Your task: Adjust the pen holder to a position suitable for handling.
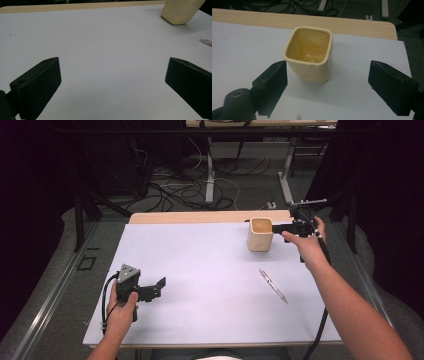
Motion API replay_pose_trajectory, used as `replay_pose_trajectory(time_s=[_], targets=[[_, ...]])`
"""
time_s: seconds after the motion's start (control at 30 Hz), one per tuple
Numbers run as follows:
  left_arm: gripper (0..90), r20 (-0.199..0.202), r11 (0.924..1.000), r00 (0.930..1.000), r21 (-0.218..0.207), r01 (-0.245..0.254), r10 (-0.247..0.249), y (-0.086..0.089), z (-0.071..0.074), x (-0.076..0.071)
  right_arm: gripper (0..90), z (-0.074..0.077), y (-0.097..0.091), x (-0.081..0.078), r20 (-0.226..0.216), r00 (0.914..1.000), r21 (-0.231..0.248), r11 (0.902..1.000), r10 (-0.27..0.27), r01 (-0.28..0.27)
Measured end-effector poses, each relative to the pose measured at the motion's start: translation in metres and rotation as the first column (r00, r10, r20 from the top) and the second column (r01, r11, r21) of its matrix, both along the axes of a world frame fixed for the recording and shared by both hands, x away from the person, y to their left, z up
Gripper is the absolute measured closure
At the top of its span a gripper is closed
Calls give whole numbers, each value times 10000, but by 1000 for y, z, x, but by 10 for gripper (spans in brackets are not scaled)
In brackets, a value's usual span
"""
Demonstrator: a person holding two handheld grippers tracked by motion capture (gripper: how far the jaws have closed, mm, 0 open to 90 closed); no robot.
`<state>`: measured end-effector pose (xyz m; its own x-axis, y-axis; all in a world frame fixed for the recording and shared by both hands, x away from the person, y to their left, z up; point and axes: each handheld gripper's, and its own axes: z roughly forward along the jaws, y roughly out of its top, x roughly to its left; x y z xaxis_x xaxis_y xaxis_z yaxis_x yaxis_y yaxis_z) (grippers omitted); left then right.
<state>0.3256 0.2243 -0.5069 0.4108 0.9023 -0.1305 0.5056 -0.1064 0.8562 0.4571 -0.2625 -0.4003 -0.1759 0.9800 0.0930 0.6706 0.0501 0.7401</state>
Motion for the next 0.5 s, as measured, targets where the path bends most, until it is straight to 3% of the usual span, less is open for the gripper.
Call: replay_pose_trajectory(time_s=[0.33,0.5], targets=[[3,-32,10000,10000,32,54,-54,0,-1,1,193,4,4,23,-428,9991,-6,10000,49,-49],[3,-34,10000,10000,25,58,-58,0,-1,1,239,2,3,33,-233,9996,-150,9998,-151,147]])
